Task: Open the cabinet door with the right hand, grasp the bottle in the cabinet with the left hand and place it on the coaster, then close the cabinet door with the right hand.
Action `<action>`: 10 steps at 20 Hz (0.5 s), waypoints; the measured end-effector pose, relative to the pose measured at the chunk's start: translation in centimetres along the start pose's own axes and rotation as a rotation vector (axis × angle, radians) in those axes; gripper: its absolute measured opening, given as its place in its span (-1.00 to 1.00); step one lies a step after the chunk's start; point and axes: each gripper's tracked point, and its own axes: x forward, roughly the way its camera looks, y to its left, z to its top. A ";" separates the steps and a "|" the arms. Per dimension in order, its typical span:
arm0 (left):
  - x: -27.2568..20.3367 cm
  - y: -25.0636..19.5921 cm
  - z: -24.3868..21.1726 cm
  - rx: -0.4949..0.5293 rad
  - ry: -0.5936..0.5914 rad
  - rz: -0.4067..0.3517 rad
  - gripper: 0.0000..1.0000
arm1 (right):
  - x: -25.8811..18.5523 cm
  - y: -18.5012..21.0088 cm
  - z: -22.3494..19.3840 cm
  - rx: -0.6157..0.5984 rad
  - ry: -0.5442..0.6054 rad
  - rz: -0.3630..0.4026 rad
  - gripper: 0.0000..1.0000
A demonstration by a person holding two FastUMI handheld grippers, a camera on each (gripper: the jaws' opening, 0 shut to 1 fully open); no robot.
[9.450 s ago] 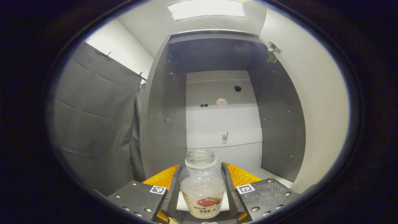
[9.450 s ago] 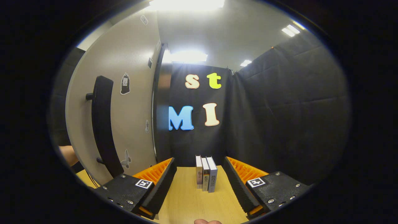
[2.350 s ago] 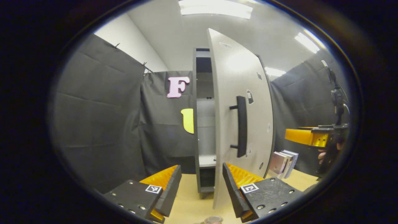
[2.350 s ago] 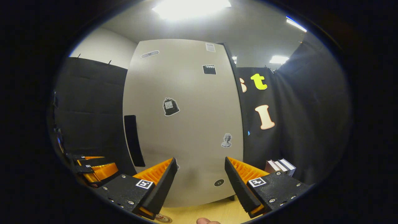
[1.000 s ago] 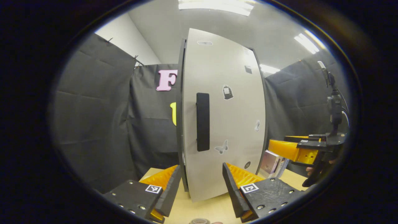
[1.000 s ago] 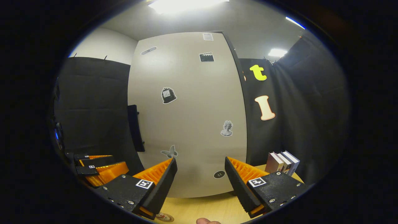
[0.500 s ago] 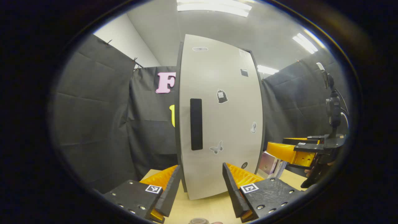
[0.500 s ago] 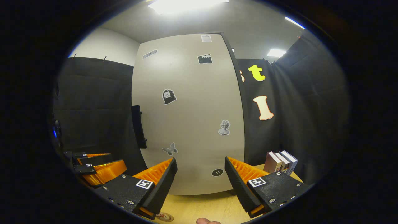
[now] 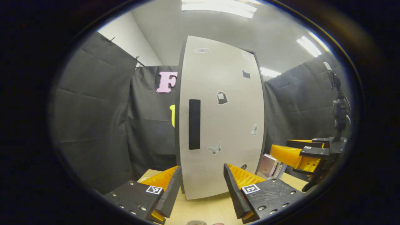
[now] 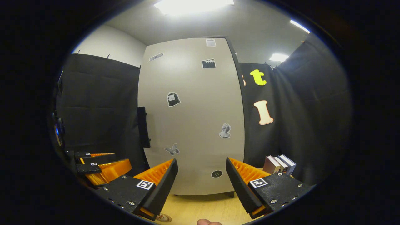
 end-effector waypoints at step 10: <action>0.3 -0.1 0.6 0.010 -0.014 -0.015 0.62 | 0.1 0.1 0.3 -0.029 -0.001 -0.012 0.91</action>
